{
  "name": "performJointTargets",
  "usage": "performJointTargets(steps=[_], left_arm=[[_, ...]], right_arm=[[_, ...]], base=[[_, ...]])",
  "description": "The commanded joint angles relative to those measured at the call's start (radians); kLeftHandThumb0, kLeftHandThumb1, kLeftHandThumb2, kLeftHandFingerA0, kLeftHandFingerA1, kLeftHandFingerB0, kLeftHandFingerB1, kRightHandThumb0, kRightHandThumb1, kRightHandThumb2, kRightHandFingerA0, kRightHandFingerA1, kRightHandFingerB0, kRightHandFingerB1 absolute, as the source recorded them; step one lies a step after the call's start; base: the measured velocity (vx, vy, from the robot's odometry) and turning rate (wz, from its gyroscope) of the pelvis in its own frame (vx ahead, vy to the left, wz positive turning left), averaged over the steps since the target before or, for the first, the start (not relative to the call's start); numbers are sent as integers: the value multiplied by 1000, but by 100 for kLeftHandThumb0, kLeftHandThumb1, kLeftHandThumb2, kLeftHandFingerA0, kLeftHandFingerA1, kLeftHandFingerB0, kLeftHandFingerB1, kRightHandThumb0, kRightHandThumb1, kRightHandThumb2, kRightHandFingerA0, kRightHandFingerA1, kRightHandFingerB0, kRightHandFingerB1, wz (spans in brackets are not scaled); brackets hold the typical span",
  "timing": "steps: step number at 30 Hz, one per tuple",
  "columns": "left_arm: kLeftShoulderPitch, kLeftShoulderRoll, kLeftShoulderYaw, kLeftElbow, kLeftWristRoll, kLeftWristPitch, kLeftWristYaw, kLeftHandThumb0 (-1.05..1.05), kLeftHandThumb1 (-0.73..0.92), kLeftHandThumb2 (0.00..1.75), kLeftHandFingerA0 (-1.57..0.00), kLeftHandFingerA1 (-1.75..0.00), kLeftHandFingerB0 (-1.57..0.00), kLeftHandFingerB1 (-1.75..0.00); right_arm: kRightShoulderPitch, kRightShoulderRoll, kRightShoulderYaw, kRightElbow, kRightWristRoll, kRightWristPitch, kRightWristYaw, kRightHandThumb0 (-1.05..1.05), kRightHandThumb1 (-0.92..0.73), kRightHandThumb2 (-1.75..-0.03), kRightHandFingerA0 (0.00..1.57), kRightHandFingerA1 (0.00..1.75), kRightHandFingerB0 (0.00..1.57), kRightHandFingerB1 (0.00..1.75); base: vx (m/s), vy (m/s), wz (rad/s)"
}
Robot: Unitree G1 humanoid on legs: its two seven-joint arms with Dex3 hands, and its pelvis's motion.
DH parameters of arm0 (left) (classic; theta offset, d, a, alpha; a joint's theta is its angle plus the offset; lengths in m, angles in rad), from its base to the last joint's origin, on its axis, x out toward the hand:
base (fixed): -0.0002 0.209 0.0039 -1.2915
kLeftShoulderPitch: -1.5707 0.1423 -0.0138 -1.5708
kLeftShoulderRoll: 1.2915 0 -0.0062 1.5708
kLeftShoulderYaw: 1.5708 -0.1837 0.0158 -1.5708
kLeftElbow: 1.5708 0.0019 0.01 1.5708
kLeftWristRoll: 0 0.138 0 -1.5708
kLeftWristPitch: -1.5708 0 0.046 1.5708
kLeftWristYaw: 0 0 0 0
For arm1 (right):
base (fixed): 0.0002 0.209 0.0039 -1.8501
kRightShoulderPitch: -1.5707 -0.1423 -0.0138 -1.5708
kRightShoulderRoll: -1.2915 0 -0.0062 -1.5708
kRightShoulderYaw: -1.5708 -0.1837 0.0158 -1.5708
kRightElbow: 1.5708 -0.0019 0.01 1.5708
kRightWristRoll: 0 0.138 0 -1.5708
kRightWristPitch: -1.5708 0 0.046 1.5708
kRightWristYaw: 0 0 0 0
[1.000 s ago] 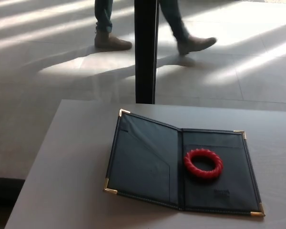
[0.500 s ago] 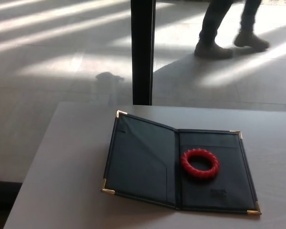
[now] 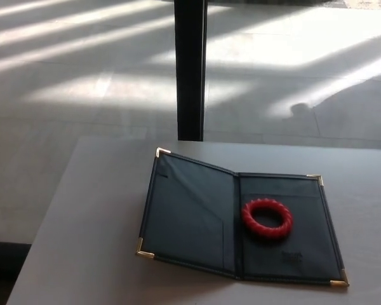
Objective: There is a diary kept infront of the robot and the robot uses its right hand to grab its cover and puses it to the left to open it.
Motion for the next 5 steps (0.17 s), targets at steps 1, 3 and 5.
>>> performJointTargets(steps=[1,3,5], left_arm=[[20,6,27,5,-26,2,-6,-94,57,146,-22,-107,0,-89],[18,1,31,9,-25,-9,10,-105,92,108,-33,-165,-23,-139],[21,-2,28,2,-20,-10,9,-105,92,111,-33,-174,-30,-154]], right_arm=[[26,128,-95,52,216,-226,-102,-54,-80,-128,7,72,0,63],[52,147,-92,75,227,-216,-82,-52,-79,-128,9,72,0,62],[68,143,-72,111,213,-219,-96,-51,-80,-129,11,73,0,62]], base=[[0,0,0],[0,0,0],[0,0,0]])
